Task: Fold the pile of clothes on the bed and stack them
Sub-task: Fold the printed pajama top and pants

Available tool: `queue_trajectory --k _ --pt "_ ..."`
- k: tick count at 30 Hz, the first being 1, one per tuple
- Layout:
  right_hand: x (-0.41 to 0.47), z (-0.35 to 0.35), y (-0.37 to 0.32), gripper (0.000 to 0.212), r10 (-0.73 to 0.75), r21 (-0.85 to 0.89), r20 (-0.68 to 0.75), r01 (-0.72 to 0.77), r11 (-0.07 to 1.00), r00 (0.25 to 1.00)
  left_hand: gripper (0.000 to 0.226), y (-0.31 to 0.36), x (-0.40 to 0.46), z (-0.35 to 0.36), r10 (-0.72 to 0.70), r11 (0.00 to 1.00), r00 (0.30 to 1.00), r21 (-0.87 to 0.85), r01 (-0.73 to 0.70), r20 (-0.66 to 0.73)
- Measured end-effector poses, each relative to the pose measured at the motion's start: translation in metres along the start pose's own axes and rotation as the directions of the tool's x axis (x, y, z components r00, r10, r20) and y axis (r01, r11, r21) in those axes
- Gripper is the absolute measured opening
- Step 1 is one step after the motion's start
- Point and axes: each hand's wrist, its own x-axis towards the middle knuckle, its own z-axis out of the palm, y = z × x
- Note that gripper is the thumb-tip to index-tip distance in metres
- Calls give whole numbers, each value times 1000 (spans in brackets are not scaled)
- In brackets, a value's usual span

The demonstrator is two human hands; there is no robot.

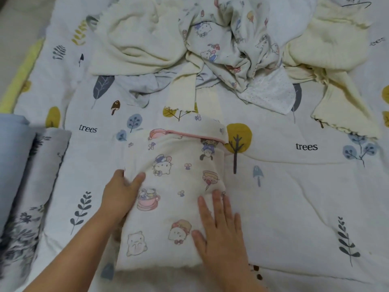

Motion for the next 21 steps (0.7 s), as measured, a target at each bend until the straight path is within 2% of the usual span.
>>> queue_trajectory --k 2,3,5,7,9,10,12,13,16,19,21 --pt "0 0 1 73 11 -1 14 -11 1000 1000 27 -3 7 -7 72 996 997 59 -73 25" --pt "-1 -2 -1 73 25 15 0 -25 1000 1000 27 -3 10 -10 103 992 995 79 -103 6" --pt "-3 -11 -9 69 54 130 -124 -38 991 991 28 0 13 -13 171 972 979 181 -148 -116" --pt "5 -25 -19 70 79 244 -273 -11 970 959 44 12 6 -8 249 945 946 267 -190 -210" --pt "27 -39 -25 71 97 267 -360 2 964 928 59 24 -1 3 340 905 921 331 -267 -188" --pt "42 -47 -27 71 117 263 -372 -17 965 921 57 29 1 10 360 890 920 352 -289 -154" --pt "69 -61 -26 73 177 299 -338 -73 952 924 38 38 6 18 352 905 929 298 -305 -116" --pt "80 -65 -24 74 198 345 -309 -84 935 930 28 41 10 19 354 921 928 214 -325 -114" --pt "94 -68 -21 77 207 518 -300 -23 855 931 30 45 17 13 405 908 890 -17 -418 -209" --pt "97 -62 -24 77 193 472 -464 57 880 865 30 42 17 4 478 851 821 -67 -521 -313" --pt "100 -56 -23 73 157 375 -429 17 927 890 15 34 24 6 416 903 873 -2 -430 -256"
